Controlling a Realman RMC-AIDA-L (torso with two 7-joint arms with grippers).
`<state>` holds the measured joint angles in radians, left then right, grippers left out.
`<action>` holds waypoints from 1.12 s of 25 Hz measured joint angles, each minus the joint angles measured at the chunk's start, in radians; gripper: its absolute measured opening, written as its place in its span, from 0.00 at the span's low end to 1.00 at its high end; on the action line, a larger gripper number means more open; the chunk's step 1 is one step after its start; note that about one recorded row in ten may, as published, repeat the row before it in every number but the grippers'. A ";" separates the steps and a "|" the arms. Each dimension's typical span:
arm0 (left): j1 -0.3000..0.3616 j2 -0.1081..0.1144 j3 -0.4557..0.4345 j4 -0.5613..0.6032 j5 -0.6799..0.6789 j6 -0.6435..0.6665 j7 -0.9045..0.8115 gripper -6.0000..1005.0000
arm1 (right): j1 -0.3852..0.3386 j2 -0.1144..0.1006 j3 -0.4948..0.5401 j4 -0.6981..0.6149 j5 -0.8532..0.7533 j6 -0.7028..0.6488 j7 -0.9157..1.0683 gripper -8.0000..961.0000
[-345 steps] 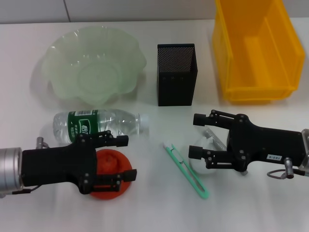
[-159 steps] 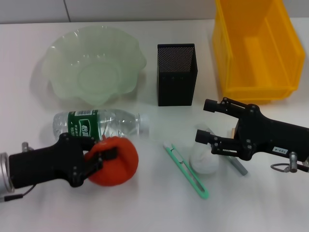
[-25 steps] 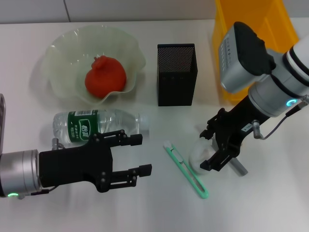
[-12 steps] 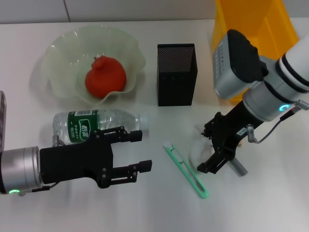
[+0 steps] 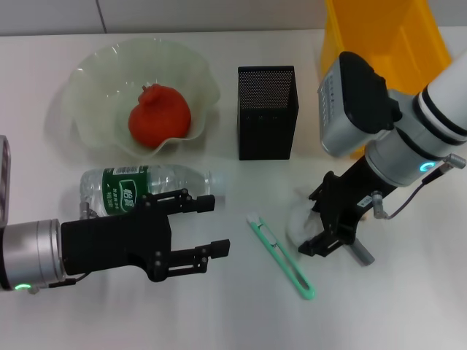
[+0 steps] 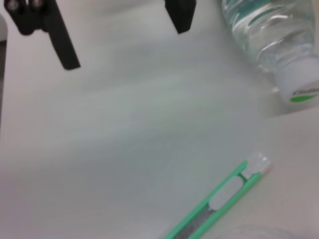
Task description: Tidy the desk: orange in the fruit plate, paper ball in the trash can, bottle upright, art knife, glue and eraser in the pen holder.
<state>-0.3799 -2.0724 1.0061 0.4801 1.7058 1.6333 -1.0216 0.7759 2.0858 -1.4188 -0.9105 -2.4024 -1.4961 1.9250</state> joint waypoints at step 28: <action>-0.014 -0.002 -0.001 0.000 -0.004 -0.012 0.000 0.71 | -0.466 -0.005 0.613 -0.133 0.831 0.010 -0.466 0.57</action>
<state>-0.3939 -2.0740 1.0047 0.4801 1.7015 1.6209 -1.0217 0.3094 2.0807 -0.8059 -1.0438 -1.5713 -1.4860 1.4589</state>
